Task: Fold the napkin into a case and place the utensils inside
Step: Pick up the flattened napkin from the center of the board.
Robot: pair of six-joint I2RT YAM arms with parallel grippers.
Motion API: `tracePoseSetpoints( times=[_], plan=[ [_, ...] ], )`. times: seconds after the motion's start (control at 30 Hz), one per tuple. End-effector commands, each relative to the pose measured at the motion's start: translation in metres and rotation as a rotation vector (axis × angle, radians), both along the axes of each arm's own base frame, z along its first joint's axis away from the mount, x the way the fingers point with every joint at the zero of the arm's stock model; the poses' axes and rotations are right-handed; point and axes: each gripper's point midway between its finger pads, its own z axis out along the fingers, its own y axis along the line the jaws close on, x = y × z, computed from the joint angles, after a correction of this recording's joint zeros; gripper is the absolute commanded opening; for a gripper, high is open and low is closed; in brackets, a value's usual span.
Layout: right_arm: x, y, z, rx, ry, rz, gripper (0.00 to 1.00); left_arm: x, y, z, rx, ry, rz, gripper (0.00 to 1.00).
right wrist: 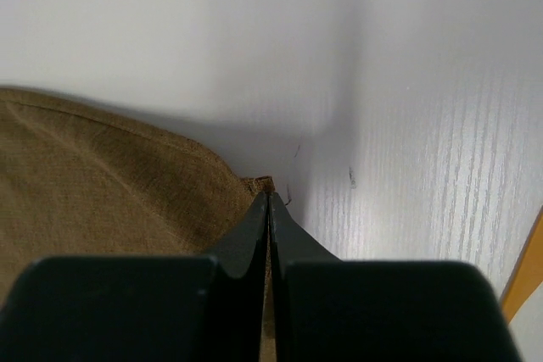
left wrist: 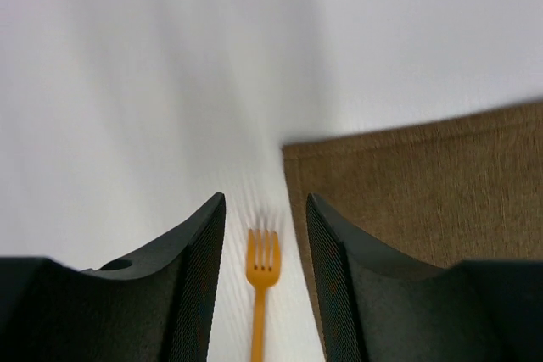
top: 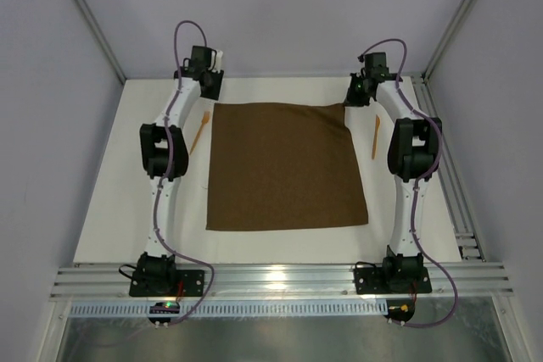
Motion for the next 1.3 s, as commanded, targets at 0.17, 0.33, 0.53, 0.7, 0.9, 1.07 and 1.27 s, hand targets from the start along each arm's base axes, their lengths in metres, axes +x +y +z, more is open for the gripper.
tracePoseSetpoints(
  times=[0.17, 0.33, 0.53, 0.7, 0.9, 1.07, 1.27],
  plan=[
    [0.004, 0.017, 0.051, -0.004, -0.126, 0.062, 0.03, 0.001, -0.001, -0.042, -0.005, 0.078, -0.010, 0.47],
    [0.003, 0.023, 0.048, 0.004, -0.121, 0.068, 0.03, 0.009, -0.005, -0.050, -0.011, 0.062, -0.033, 0.47],
    [0.000, 0.023, 0.047, -0.004, -0.121, 0.064, 0.03, 0.004, -0.006, -0.060, -0.027, 0.092, -0.039, 0.40],
    [0.001, 0.024, 0.050, -0.005, -0.127, 0.064, 0.03, -0.005, -0.014, -0.075, -0.061, 0.147, -0.087, 0.26],
    [0.001, 0.022, 0.053, -0.013, -0.135, 0.073, 0.03, -0.005, -0.014, -0.080, -0.065, 0.152, -0.098, 0.00],
    [0.000, 0.022, 0.053, -0.023, -0.137, 0.082, 0.03, 0.000, -0.012, -0.071, -0.071, 0.114, -0.093, 0.00],
    [-0.002, 0.023, 0.074, -0.030, -0.189, 0.120, 0.03, 0.009, -0.018, -0.014, -0.092, -0.011, -0.117, 0.00]
  ],
)
